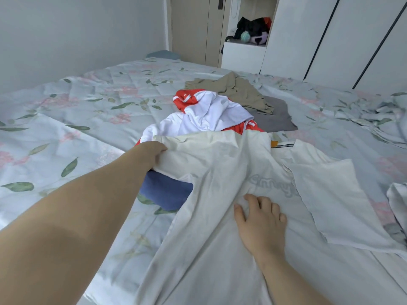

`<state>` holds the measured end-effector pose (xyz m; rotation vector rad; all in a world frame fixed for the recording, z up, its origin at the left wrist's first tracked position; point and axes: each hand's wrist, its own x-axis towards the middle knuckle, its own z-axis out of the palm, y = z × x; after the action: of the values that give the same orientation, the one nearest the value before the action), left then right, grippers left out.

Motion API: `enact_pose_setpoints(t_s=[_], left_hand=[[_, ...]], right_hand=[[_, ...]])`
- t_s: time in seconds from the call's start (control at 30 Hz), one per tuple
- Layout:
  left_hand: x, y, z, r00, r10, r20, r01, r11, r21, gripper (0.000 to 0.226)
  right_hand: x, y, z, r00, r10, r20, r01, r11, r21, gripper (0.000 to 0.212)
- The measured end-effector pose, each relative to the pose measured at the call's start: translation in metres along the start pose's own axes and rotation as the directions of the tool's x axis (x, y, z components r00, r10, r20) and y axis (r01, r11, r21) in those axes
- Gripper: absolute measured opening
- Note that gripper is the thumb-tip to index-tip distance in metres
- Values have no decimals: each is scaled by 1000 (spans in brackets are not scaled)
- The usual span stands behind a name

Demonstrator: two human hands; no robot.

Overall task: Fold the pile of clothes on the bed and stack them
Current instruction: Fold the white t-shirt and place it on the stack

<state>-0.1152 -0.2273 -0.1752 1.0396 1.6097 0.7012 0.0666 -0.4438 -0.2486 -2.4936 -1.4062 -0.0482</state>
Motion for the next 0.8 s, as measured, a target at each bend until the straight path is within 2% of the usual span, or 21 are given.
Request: enact_pose_setpoints(t_s=[0.07, 0.17, 0.23, 0.27, 0.33, 0.37, 0.4, 0.43, 0.47, 0.5, 0.53, 0.57, 0.6, 0.67, 0.7, 0.73, 0.8], left_hand=[[4, 3, 1, 994, 75, -76, -69, 994, 89, 41], [-6, 18, 2, 950, 259, -176, -229, 958, 175, 35], [-19, 36, 11, 874, 458, -160, -403, 869, 288, 39], [-30, 46, 20, 809, 571, -140, -501, 794, 346, 40], [-57, 60, 45, 668, 744, -18, -687, 626, 368, 37], [-68, 63, 61, 610, 787, 93, -762, 551, 341, 36], [-79, 62, 77, 584, 771, 256, -805, 508, 306, 37], [-90, 57, 92, 582, 680, 445, -812, 516, 273, 43], [-99, 50, 104, 597, 517, 613, -775, 570, 274, 47], [-106, 43, 113, 618, 340, 708, -703, 642, 306, 46], [-111, 36, 119, 642, 234, 730, -633, 699, 332, 40], [-110, 28, 122, 666, 240, 706, -610, 720, 331, 32], [-106, 23, 123, 692, 338, 638, -639, 698, 323, 27], [-90, 15, 118, 757, 541, 368, -654, 621, 432, 26], [-81, 11, 115, 787, 570, 235, -601, 623, 500, 29], [-74, 8, 111, 823, 552, 132, -525, 653, 546, 34], [-64, 3, 109, 910, 414, 24, -357, 752, 554, 44]], right_hand=[[0, 0, 0, 1000, 3, -4, -3, 1000, 14, 43], [0, 0, 0, 1000, 6, -8, -6, 999, 42, 43], [0, 1, -2, 1000, 8, -12, -8, 997, 72, 43], [1, 2, -2, 1000, 21, 7, -22, 995, 99, 42], [3, 5, -4, 997, 67, 42, -75, 972, 224, 36], [5, 7, -5, 994, 94, 52, -106, 931, 349, 29], [7, 10, -7, 990, 121, 72, -141, 852, 504, 19], [8, 13, -9, 986, 144, 89, -167, 740, 652, 13], [8, 16, -12, 981, 163, 107, -186, 617, 764, 14], [8, 19, -16, 977, 172, 127, -198, 512, 836, 14], [7, 22, -19, 974, 176, 140, -205, 439, 875, 12], [8, 25, -21, 973, 182, 142, -205, 400, 893, 9], [8, 27, -22, 972, 189, 137, -202, 384, 901, 8], [9, 28, -23, 970, 203, 131, -201, 380, 903, 7], [11, 29, -22, 969, 206, 133, -207, 392, 897, 6], [12, 29, -22, 968, 207, 138, -214, 410, 887, 7], [15, 28, -20, 969, 197, 152, -228, 460, 858, 7]])
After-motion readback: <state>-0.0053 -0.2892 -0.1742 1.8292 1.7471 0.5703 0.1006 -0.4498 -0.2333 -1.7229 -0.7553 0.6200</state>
